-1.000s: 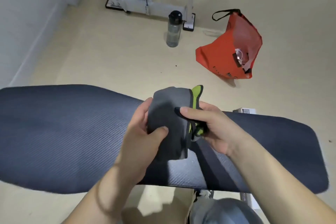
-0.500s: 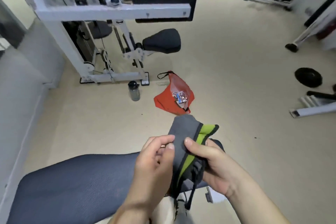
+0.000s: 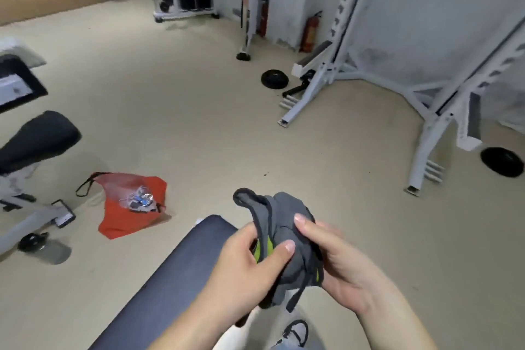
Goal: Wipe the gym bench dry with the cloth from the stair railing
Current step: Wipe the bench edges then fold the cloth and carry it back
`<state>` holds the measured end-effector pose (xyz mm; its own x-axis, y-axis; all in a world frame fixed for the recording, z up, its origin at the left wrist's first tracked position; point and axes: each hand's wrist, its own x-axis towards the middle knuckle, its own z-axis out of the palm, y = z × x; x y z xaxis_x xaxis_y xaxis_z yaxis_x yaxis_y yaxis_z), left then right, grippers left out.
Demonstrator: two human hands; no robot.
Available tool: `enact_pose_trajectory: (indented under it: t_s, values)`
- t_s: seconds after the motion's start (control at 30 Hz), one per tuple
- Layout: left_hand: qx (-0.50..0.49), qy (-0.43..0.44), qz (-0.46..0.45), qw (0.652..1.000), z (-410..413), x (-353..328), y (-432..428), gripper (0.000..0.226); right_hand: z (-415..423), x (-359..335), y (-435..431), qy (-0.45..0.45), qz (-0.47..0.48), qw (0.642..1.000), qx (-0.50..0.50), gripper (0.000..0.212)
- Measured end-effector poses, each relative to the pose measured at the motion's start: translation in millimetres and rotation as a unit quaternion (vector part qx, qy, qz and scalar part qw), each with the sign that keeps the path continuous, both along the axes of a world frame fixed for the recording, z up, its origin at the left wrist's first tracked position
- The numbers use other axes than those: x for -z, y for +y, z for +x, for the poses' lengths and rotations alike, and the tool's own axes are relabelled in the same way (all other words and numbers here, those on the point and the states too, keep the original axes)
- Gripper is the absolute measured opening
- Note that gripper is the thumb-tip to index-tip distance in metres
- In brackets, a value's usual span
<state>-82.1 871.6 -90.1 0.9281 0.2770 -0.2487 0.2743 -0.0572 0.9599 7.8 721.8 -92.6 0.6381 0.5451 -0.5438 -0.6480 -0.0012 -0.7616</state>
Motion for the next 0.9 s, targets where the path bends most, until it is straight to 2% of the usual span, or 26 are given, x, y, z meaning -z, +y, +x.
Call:
enact_pose_trajectory:
  t_s: [0.23,0.43,0.53,0.63,0.8,0.9]
  values:
    - [0.114,0.118,-0.137,0.977,140.8,-11.5,-176.4,0.023,62.1,6.0,-196.8,0.021,-0.016,0.969,0.246,0.033]
    - [0.187,0.129,-0.111,0.968,230.4,-0.3,-326.3,0.017,79.7,-9.8,-381.0,-0.023,-0.078,0.910,0.405,0.030]
    - [0.252,0.120,-0.076,0.957,260.3,2.6,-387.7,0.016,66.8,-17.6,-455.5,-0.040,-0.109,0.876,0.467,0.027]
    - [0.349,0.118,-0.043,0.929,285.5,7.7,-453.4,0.016,52.1,-13.9,-513.0,-0.037,-0.109,0.838,0.533,0.032]
    - [0.481,0.133,-0.017,0.866,312.9,5.4,-569.6,0.045,38.2,9.9,-595.5,-0.001,-0.132,0.756,0.641,0.030]
    - [0.507,0.179,-0.019,0.843,340.6,10.1,-641.7,0.034,42.4,21.4,-645.6,0.016,-0.164,0.701,0.694,0.025]
